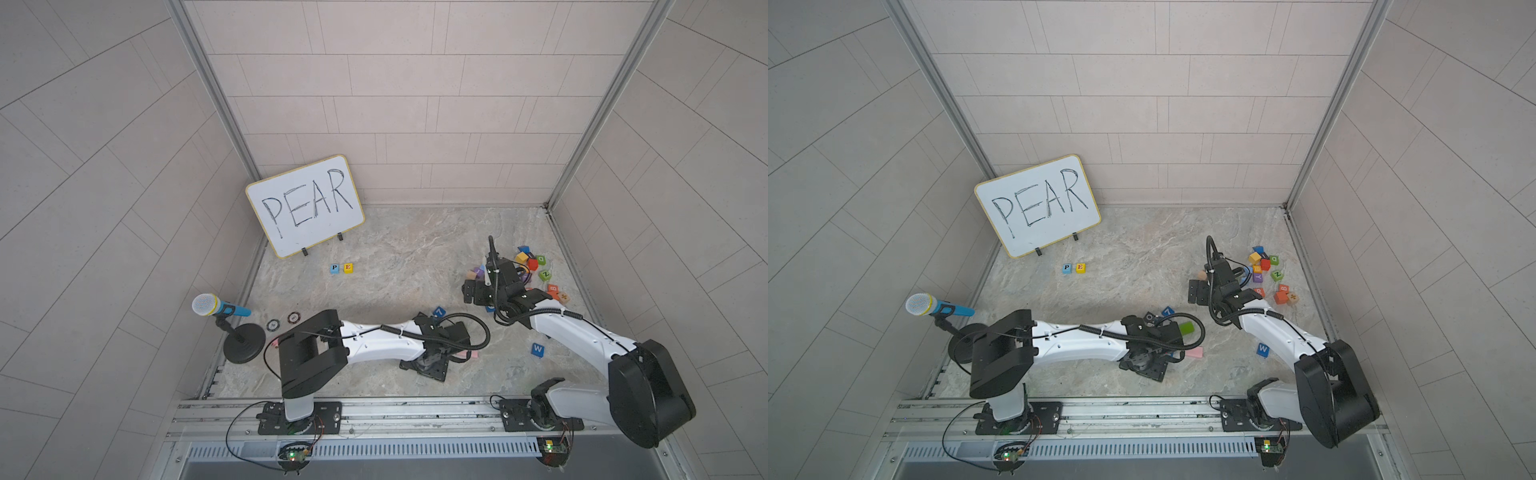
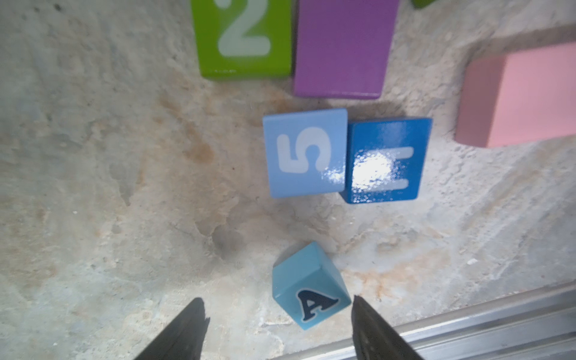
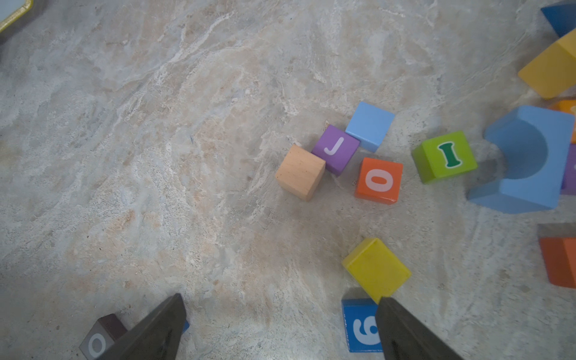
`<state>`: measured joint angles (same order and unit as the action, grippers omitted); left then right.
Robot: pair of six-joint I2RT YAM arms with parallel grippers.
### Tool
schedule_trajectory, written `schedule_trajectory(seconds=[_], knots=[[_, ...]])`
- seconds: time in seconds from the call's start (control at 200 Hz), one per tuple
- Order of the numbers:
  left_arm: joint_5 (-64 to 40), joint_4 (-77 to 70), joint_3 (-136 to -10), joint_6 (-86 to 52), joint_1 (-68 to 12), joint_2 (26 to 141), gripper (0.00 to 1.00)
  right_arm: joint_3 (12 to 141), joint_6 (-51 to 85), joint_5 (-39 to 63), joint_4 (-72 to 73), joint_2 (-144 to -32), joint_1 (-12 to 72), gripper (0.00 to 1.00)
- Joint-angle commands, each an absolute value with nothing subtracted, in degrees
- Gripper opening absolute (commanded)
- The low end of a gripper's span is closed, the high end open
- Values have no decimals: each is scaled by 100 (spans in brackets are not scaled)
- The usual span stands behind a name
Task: Spell the uppercase word “pear” with letter blocks
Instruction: Pick up the letter block from the center of the board.
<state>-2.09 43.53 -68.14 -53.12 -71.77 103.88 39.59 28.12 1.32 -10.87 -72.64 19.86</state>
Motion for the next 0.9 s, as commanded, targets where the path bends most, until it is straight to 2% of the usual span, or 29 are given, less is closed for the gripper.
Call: schedule_trajectory(seconds=[0.0,0.445,0.735,0.895], knots=[[-174,4439,-6663,-5362,-7169,10284,75,3894,2865,159,-1099,-7271,1958,100],[-376,4416,-6927,-5181,-7172,10724,75,3858,2873,272,-1081,-7328,1916,100],[-283,4450,-6923,-5212,-7171,10649,55,3858,2872,404,-1063,-7427,1876,100],[-290,4479,-6956,-5204,-7162,10702,48,3850,2874,422,-1063,-7427,1872,100]])
